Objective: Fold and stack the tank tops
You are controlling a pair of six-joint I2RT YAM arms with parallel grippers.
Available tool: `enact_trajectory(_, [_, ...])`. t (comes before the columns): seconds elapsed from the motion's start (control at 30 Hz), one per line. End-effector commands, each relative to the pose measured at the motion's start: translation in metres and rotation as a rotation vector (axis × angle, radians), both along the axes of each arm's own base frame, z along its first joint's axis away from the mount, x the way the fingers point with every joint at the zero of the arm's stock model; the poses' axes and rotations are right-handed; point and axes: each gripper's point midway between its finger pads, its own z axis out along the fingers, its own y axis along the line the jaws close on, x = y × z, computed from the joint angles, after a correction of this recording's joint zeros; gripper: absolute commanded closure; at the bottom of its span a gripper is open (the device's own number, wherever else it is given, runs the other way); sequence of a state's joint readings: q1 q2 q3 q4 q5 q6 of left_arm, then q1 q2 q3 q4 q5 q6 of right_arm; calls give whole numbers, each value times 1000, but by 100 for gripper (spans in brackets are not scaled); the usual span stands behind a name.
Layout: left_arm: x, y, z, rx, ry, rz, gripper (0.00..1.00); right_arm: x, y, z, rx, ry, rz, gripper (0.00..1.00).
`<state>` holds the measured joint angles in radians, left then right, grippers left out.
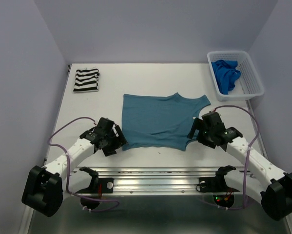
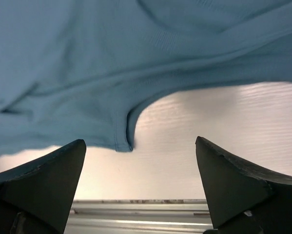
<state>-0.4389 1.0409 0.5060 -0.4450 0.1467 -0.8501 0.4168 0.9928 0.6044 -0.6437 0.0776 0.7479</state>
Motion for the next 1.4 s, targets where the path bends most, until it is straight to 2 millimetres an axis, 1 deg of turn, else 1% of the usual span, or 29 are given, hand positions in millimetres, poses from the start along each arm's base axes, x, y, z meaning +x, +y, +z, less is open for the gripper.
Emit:
enact_trajectory(0.0, [13, -3, 16, -9, -63, 19, 9, 21, -52, 32, -165, -115, -213, 0])
enact_trajectory(0.03, [18, -5, 16, -15, -76, 16, 9, 24, -71, 34, -206, -123, -273, 0])
enact_trajectory(0.1, [22, -6, 15, -13, -83, 15, 9, 25, -94, 32, -241, -115, -344, 0])
enact_trajectory(0.13, [24, -6, 12, -3, -79, 16, 10, 27, -110, 31, -255, -104, -392, 0])
enact_trajectory(0.2, [30, -7, 9, 1, -87, 12, 12, 27, -119, 25, -252, -79, -411, 0])
enact_trajectory(0.23, [31, -8, 5, 9, -72, 9, 13, 30, -123, 21, -243, -67, -414, 0])
enact_trajectory(0.3, [33, -9, 1, 14, -65, 3, 16, 30, -127, 12, -249, -50, -428, 0])
enact_trajectory(0.33, [32, -10, -5, 22, -44, -2, 18, 34, -126, 8, -247, -48, -416, 0])
enact_trajectory(0.37, [32, -12, -6, 15, -36, -12, 24, 33, -129, 4, -245, -36, -427, 0])
enact_trajectory(0.4, [33, -13, -7, 13, -37, -20, 26, 31, -131, -3, -246, -18, -436, 0])
enact_trajectory(0.43, [32, -13, -11, 15, -23, -23, 28, 33, -127, -5, -228, -13, -422, 0])
enact_trajectory(0.47, [31, -14, -13, 12, -19, -28, 34, 33, -129, -10, -225, 5, -429, 0])
enact_trajectory(0.5, [31, -15, -14, 5, -19, -27, 38, 33, -128, -14, -219, 10, -430, 0])
enact_trajectory(0.53, [31, -17, -16, -3, -16, -30, 48, 39, -129, -15, -205, -12, -442, 3])
enact_trajectory(0.6, [30, -19, -18, -11, -10, -38, 58, 37, -130, -28, -202, 18, -451, 7])
enact_trajectory(0.63, [29, -19, -20, -11, -2, -41, 67, 35, -129, -38, -202, 45, -449, 8])
enact_trajectory(0.7, [28, -19, -22, -15, 4, -41, 76, 34, -127, -48, -196, 64, -449, 11])
enact_trajectory(0.73, [28, -20, -22, -17, 4, -42, 84, 33, -127, -52, -187, 74, -454, 12])
enact_trajectory(0.77, [27, -20, -22, -19, 7, -47, 100, 34, -127, -55, -184, 74, -456, 15])
enact_trajectory(0.83, [27, -22, -20, -27, 2, -53, 100, 33, -126, -57, -183, 81, -453, 21])
enact_trajectory(0.87, [27, -22, -18, -34, -5, -55, 100, 32, -126, -57, -181, 80, -447, 28])
enact_trajectory(0.93, [25, -22, -13, -39, -14, -56, 100, 33, -125, -51, -169, 48, -444, 37])
enact_trajectory(1.03, [21, -19, -8, -33, -12, -63, 100, 31, -123, -46, -150, 15, -449, 44])
enact_trajectory(1.1, [23, -20, -1, -43, -30, -69, 100, 32, -123, -41, -148, -10, -456, 48])
enact_trajectory(1.13, [23, -22, 4, -55, -40, -75, 100, 32, -123, -40, -148, -14, -455, 59])
enact_trajectory(1.23, [24, -27, 15, -86, -69, -89, 100, 34, -122, -39, -143, -16, -444, 69])
enact_trajectory(1.27, [24, -29, 18, -100, -74, -95, 100, 34, -120, -38, -135, -16, -436, 74])
enact_trajectory(1.3, [25, -30, 21, -107, -84, -96, 100, 35, -120, -36, -132, -20, -432, 78])
enact_trajectory(1.37, [25, -32, 27, -124, -106, -96, 100, 40, -119, -30, -129, -39, -414, 86])
